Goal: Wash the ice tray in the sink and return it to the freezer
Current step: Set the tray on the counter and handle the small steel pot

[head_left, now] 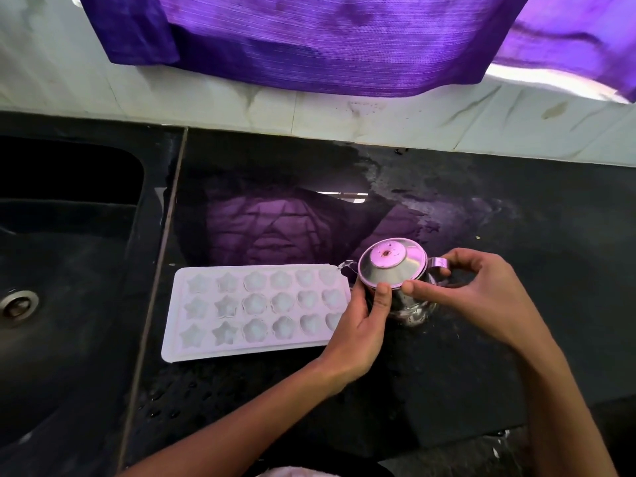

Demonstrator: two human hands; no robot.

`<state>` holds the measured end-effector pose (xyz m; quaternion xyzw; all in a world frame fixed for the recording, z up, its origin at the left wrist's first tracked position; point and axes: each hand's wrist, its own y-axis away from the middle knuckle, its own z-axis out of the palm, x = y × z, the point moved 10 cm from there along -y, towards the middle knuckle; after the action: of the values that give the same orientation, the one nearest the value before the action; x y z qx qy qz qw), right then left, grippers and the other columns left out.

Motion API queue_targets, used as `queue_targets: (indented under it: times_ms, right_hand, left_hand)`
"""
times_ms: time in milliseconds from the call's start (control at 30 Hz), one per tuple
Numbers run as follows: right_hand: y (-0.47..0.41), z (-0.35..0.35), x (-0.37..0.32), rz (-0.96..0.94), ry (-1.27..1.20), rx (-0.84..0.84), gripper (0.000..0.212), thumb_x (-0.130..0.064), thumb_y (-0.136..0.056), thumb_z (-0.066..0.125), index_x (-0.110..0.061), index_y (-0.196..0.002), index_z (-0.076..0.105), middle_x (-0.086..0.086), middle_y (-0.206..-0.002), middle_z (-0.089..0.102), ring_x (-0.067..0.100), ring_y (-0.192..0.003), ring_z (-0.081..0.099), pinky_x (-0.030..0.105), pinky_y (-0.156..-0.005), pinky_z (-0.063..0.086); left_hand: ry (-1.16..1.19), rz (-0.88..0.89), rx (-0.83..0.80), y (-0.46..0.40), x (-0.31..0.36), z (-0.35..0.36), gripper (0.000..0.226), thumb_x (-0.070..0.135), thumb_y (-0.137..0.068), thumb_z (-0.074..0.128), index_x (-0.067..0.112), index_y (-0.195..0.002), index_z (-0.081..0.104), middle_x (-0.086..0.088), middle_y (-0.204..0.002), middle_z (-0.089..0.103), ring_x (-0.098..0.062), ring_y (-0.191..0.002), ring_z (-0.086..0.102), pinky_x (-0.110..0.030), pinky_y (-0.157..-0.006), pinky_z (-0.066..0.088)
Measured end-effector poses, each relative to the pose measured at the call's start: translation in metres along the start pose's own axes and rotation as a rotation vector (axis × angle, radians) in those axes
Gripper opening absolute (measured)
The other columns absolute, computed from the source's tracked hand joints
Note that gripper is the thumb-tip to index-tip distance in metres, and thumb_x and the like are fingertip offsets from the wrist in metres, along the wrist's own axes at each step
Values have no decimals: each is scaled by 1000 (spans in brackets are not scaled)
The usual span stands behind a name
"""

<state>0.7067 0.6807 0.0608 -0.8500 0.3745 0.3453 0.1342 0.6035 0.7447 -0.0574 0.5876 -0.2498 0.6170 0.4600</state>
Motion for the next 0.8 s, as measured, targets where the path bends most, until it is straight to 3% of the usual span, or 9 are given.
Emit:
queue_targets:
  times_ms: [133,200,300,367,467,567,700,800]
  right_hand:
    - [1,-3,-4,-12,-24,-3,51,-57,-42,81,-16,-62,59,0,-66,67,4,-62,59,25,-62,47]
    - [2,-3,-5,-20,-37,-3,49,-55,-43,82,-16,-62,59,-1,-65,67,2,-61,58,21,-61,46]
    - [2,-4,-6,-35,-61,10,44,-50,-45,82,-16,-62,60,-2,-65,67,-1,-59,57,8,-56,43]
    - [3,-3,-5,-33,-124,19,34,-43,-47,84,-21,-59,60,-3,-65,68,-2,-58,59,6,-54,43]
    - [4,-1,0,-31,-225,19,24,-31,-51,81,-21,-58,61,-12,-68,71,-6,-60,62,6,-54,44]
    - [5,0,8,-26,-264,30,32,-32,-53,77,-8,-68,62,-18,-77,72,-4,-68,64,15,-62,52]
    - [7,0,9,-39,-284,19,13,-27,-58,76,-24,-58,63,-16,-82,73,-2,-70,65,23,-65,57]
    - [8,-1,9,-66,-223,15,27,-10,-67,79,-30,-57,63,-13,-80,74,2,-67,62,25,-65,55]
  left_hand:
    - [-5,23,-18,2,5,2,59,50,-93,32,29,-148,27,22,-139,41,25,-109,36,12,-80,27]
    - [-3,41,-19,2,8,2,65,55,-88,32,29,-147,28,22,-141,41,21,-115,37,9,-86,28]
    - [11,76,-5,0,10,-1,72,60,-84,35,25,-146,30,15,-145,44,8,-130,38,-9,-106,30]
    - [12,93,6,1,12,-2,71,61,-85,36,26,-146,30,16,-144,44,7,-131,39,-17,-111,30]
    - [3,117,21,2,14,-3,68,58,-88,37,27,-148,27,19,-144,43,12,-130,37,-14,-111,29]
    - [0,132,22,3,14,-2,67,56,-91,38,26,-149,24,19,-145,42,11,-131,36,-16,-112,29]
    - [-8,146,36,7,13,0,65,55,-91,36,25,-148,24,18,-145,41,14,-129,35,-4,-104,28]
    - [-8,159,33,11,7,6,62,50,-93,34,23,-148,23,18,-145,39,14,-131,32,-7,-108,26]
